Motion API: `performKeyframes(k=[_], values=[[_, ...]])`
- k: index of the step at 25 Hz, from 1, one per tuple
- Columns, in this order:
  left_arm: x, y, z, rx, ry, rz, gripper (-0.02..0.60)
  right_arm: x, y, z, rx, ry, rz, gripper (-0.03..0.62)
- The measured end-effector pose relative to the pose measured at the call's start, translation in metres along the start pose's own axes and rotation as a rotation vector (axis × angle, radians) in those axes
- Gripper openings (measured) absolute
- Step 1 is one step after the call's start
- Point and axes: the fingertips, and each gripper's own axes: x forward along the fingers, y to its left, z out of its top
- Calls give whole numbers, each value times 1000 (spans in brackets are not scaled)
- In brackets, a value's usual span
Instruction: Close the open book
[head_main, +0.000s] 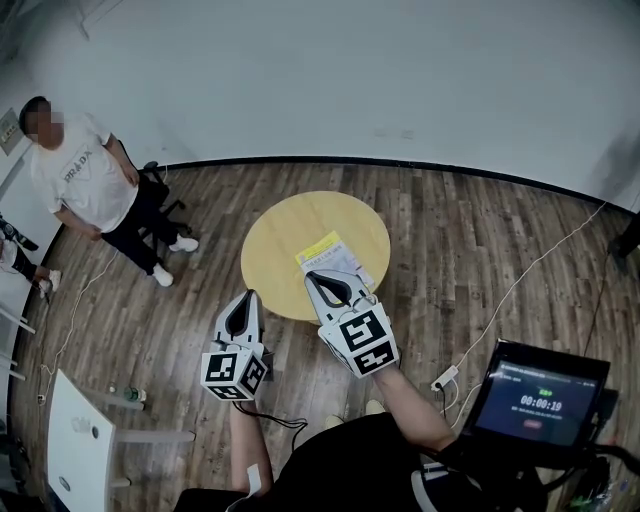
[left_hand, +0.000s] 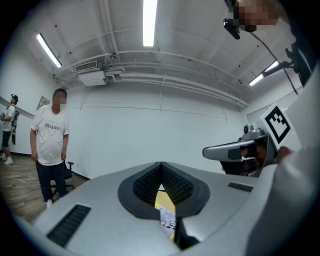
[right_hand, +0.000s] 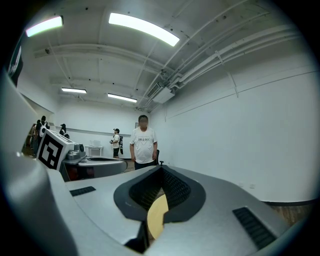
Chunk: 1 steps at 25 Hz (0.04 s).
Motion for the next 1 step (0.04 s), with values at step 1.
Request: performKeyframes(k=[1], values=[[0, 0, 0, 1, 0, 0, -2, 0, 0, 0, 0, 0, 1, 5]])
